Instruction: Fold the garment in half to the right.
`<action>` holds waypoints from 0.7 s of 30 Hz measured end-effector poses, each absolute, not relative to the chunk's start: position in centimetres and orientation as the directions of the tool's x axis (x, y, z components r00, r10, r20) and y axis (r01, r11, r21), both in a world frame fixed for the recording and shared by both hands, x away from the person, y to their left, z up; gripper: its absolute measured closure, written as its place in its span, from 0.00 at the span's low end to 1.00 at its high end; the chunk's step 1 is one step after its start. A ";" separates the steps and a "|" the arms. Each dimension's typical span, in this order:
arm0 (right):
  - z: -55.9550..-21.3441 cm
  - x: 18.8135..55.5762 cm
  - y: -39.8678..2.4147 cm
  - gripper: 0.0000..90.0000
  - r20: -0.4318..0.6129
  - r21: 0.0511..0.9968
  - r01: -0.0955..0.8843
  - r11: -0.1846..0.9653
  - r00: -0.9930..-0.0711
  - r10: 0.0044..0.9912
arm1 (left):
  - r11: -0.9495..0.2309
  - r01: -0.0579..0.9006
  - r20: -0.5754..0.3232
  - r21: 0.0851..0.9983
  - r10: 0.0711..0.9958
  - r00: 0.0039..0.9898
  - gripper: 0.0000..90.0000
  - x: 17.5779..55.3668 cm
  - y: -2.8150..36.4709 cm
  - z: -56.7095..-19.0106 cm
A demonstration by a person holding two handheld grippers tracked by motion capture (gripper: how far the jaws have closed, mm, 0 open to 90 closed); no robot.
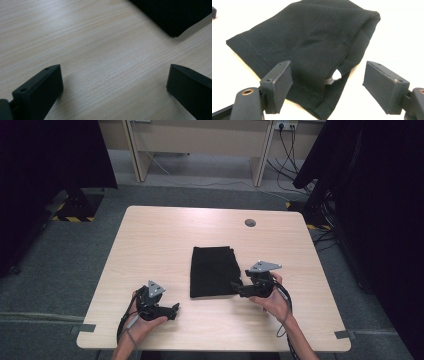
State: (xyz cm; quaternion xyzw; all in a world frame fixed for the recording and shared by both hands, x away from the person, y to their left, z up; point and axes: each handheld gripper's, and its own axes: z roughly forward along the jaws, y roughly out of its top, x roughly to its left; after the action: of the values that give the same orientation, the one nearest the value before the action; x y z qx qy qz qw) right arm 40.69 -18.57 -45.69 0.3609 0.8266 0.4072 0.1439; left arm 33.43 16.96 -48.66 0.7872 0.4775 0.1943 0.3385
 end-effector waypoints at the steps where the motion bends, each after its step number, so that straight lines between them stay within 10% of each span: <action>1: -45.7 40.6 -18.6 0.25 0.054 0.777 0.479 0.408 -0.697 0.715 | -0.315 0.620 -0.017 0.718 0.883 0.469 0.00 33.4 17.0 -48.7; 21: -46.6 39.5 -20.4 0.20 0.056 0.770 0.487 0.412 -0.694 0.717 | -0.314 0.620 -0.017 0.719 0.883 0.468 0.00 33.4 17.0 -48.7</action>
State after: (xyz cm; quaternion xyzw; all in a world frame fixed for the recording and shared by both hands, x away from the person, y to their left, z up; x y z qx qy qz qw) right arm 39.47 -20.36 -46.62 0.3638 0.8279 0.4023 0.1431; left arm 33.43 16.96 -48.66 0.7871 0.4777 0.1944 0.3385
